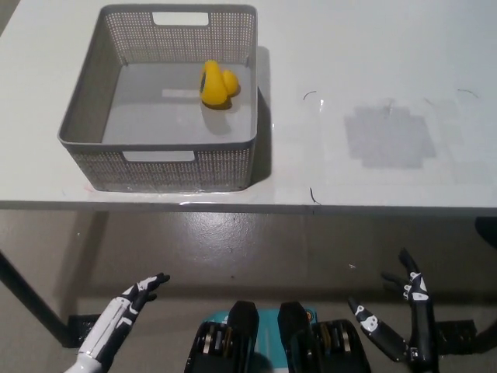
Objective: Use the right hand to pick up a yellow duck toy and place it into a container on the left hand side
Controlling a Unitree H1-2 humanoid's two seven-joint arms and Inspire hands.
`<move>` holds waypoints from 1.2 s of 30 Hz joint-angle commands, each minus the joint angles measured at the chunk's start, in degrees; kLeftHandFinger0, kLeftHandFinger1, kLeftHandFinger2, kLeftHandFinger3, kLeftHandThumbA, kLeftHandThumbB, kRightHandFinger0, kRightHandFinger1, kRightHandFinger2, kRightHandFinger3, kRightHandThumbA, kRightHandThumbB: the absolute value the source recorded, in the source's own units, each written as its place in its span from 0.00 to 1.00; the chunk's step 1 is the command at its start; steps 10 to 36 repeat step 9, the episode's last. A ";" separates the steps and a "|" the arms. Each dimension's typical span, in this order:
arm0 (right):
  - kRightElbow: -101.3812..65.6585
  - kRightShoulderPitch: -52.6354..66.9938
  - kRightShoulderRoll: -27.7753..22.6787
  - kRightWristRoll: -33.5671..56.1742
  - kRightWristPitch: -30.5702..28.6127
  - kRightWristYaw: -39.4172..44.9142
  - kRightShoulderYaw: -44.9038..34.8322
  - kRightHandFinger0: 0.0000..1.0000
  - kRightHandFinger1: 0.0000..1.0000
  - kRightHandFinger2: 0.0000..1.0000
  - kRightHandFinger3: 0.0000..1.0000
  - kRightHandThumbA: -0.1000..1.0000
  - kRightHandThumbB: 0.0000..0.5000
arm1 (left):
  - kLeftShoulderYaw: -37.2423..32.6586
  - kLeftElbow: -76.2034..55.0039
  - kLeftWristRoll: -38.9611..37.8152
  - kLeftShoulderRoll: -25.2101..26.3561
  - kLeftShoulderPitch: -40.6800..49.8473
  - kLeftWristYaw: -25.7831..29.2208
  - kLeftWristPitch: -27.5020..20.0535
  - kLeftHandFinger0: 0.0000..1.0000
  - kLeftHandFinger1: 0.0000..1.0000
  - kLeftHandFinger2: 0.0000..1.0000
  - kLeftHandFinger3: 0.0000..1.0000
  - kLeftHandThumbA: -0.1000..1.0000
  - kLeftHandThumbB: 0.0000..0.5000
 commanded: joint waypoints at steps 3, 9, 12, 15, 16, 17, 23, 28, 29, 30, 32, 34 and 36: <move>0.29 -2.35 -1.01 1.22 -3.07 -0.88 0.64 0.63 0.71 0.94 1.00 0.88 0.68 | -0.50 -0.41 0.63 0.86 -0.87 -0.31 -3.19 1.00 1.00 1.00 1.00 1.00 0.61; 0.32 -2.41 -1.03 0.72 -3.07 -1.24 0.90 0.64 0.72 0.90 1.00 0.89 0.68 | -0.04 -0.32 -0.28 0.72 -1.09 -0.37 -2.96 1.00 1.00 1.00 1.00 1.00 0.63; 0.32 -2.41 -1.03 0.72 -3.07 -1.24 0.90 0.64 0.72 0.90 1.00 0.89 0.68 | -0.04 -0.32 -0.28 0.72 -1.09 -0.37 -2.96 1.00 1.00 1.00 1.00 1.00 0.63; 0.32 -2.41 -1.03 0.72 -3.07 -1.24 0.90 0.64 0.72 0.90 1.00 0.89 0.68 | -0.04 -0.32 -0.28 0.72 -1.09 -0.37 -2.96 1.00 1.00 1.00 1.00 1.00 0.63; 0.32 -2.41 -1.03 0.72 -3.07 -1.24 0.90 0.64 0.72 0.90 1.00 0.89 0.68 | -0.04 -0.32 -0.28 0.72 -1.09 -0.37 -2.96 1.00 1.00 1.00 1.00 1.00 0.63; 0.32 -2.41 -1.03 0.72 -3.07 -1.24 0.90 0.64 0.72 0.90 1.00 0.89 0.68 | -0.04 -0.32 -0.28 0.72 -1.09 -0.37 -2.96 1.00 1.00 1.00 1.00 1.00 0.63; 0.32 -2.41 -1.03 0.72 -3.07 -1.24 0.90 0.64 0.72 0.90 1.00 0.89 0.68 | -0.04 -0.32 -0.28 0.72 -1.09 -0.37 -2.96 1.00 1.00 1.00 1.00 1.00 0.63; 0.32 -2.41 -1.03 0.72 -3.07 -1.24 0.90 0.64 0.72 0.90 1.00 0.89 0.68 | -0.04 -0.32 -0.28 0.72 -1.09 -0.37 -2.96 1.00 1.00 1.00 1.00 1.00 0.63; 0.32 -2.41 -1.03 0.72 -3.07 -1.24 0.90 0.64 0.72 0.90 1.00 0.89 0.68 | -0.04 -0.32 -0.28 0.72 -1.09 -0.37 -2.96 1.00 1.00 1.00 1.00 1.00 0.63; 0.32 -2.41 -1.03 0.72 -3.07 -1.24 0.90 0.64 0.72 0.90 1.00 0.89 0.68 | -0.04 -0.32 -0.28 0.72 -1.09 -0.37 -2.96 1.00 1.00 1.00 1.00 1.00 0.63; 0.32 -2.41 -1.03 0.72 -3.07 -1.24 0.90 0.64 0.72 0.90 1.00 0.89 0.68 | -0.04 -0.32 -0.28 0.72 -1.09 -0.37 -2.96 1.00 1.00 1.00 1.00 1.00 0.63; 0.32 -2.41 -1.03 0.72 -3.07 -1.24 0.90 0.64 0.72 0.90 1.00 0.89 0.68 | -0.04 -0.32 -0.28 0.72 -1.09 -0.37 -2.96 1.00 1.00 1.00 1.00 1.00 0.63; 0.32 -2.41 -1.03 0.72 -3.07 -1.24 0.90 0.64 0.72 0.90 1.00 0.89 0.68 | -0.04 -0.32 -0.28 0.72 -1.09 -0.37 -2.96 1.00 1.00 1.00 1.00 1.00 0.63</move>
